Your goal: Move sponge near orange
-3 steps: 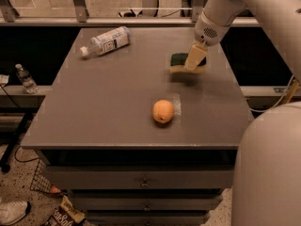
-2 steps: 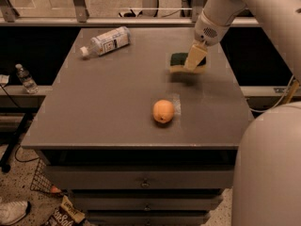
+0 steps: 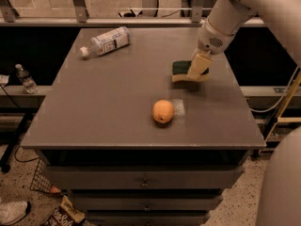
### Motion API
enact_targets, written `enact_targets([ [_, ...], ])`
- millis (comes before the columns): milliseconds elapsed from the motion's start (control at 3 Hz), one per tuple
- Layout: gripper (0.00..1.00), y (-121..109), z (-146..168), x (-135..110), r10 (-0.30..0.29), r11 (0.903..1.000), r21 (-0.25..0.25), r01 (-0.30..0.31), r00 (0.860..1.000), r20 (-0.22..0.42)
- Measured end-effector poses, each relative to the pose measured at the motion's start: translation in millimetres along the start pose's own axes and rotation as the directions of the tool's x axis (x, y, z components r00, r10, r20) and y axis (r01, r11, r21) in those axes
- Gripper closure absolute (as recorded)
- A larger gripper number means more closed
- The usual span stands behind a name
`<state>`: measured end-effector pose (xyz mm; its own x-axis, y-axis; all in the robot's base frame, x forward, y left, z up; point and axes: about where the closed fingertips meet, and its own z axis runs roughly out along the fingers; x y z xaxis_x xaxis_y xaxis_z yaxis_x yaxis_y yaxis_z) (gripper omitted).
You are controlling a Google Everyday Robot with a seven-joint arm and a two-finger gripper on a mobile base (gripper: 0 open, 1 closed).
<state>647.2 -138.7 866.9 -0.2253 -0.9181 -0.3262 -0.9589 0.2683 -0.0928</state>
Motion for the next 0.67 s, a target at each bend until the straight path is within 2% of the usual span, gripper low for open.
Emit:
enact_targets([
  [667,1.00,46.5,8.0,-4.1,-0.057,0.9979,-0.029,0.058,0.998,0.030],
])
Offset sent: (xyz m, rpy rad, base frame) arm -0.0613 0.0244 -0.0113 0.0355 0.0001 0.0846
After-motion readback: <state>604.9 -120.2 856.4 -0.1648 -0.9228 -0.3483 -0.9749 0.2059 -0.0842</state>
